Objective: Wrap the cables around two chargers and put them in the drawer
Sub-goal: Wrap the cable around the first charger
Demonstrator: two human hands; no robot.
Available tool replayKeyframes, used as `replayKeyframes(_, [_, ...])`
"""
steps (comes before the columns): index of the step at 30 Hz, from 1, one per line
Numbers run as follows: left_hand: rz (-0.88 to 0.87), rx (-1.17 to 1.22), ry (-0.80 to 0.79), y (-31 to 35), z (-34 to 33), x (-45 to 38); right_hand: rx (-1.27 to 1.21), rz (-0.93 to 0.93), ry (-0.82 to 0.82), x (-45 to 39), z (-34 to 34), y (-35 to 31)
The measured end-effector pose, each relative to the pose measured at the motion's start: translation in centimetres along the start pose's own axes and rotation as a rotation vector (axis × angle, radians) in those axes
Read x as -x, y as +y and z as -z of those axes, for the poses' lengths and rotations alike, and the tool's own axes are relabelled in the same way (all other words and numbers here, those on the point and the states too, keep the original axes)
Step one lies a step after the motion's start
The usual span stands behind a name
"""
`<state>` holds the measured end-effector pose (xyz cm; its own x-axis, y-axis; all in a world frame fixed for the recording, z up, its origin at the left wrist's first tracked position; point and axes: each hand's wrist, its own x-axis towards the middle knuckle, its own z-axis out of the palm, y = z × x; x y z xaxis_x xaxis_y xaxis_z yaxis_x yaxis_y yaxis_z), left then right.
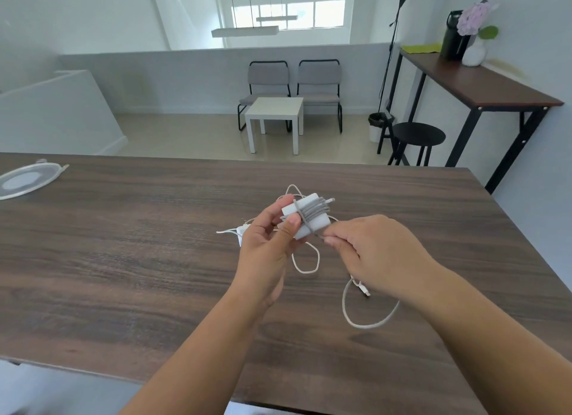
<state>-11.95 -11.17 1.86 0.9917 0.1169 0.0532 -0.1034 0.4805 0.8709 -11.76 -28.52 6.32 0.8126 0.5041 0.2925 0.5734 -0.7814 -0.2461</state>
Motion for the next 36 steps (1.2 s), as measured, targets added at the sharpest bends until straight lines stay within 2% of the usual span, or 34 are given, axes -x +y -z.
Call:
replayKeyframes(6, [0.084,0.279,0.081,0.7,-0.1,-0.1,-0.208,-0.083,0.079,0.3,-0.9,-1.1])
replayKeyframes(10, [0.090,0.326,0.091,1.0,0.2,0.0,-0.357,-0.122,0.024,0.3,-1.7,-1.3])
replayKeyframes(20, [0.108,0.417,0.126,0.8,-0.1,0.5,-0.423,-0.170,-0.026,-0.1,-1.9,-1.4])
replayKeyframes(29, [0.098,0.372,0.139,0.7,0.0,0.3,-0.401,-0.194,-0.046,-0.5,-2.3,-1.7])
replayKeyframes(36, [0.141,0.235,0.023,0.5,0.5,0.6,-0.406,-0.156,-0.100,0.0,-2.7,-1.7])
